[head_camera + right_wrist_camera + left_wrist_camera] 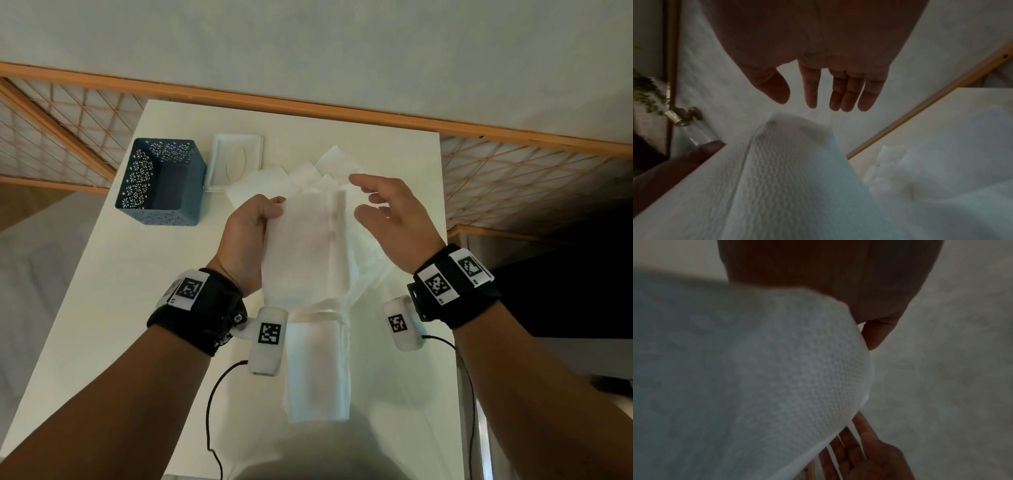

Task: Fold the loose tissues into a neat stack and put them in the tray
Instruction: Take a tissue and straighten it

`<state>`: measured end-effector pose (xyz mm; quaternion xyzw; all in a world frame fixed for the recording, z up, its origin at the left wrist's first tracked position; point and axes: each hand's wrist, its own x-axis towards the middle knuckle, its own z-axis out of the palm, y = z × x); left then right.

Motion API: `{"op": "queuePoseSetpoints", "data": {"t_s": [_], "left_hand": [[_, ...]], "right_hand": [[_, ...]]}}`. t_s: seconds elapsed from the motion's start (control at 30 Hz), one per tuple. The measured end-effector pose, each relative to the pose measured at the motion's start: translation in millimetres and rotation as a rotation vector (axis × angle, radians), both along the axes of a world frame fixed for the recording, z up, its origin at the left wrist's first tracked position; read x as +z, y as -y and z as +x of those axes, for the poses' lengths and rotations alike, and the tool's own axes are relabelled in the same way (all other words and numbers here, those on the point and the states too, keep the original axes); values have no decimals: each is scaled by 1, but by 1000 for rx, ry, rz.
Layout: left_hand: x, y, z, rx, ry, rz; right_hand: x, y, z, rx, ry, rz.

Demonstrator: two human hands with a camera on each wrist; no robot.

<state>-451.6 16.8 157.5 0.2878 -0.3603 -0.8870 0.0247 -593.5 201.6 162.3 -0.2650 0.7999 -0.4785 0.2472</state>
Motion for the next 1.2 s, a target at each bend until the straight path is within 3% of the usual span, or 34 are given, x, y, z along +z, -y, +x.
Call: {"op": "queuePoseSetpoints", "data": {"t_s": [0.1,0.33,0.47,0.6,0.73,0.9,1.1,1.2], "left_hand": [[2,-1,1,-20,-1,4],[10,-1,8,-122,-94,85],[8,4,13,-127,-51,61],[-7,13,17,-48,80,-58],[-24,14,20,15,265,-246],[-30,-2,28,-96,279,-403],[-27,-19,27,-40,291,-519],[-21,-29,22,-20,304,-587]], "right_hand": [[10,3,4,36,119,-73],[-3,8,-2,0,688,-214],[-14,4,7,87,842,-231],[-23,-1,17,80,815,-220],[-34,-3,21,-87,728,-185],[-40,-5,23,-233,661,-161],[-34,1,32,-223,258,112],[-29,7,43,-166,126,141]]}}
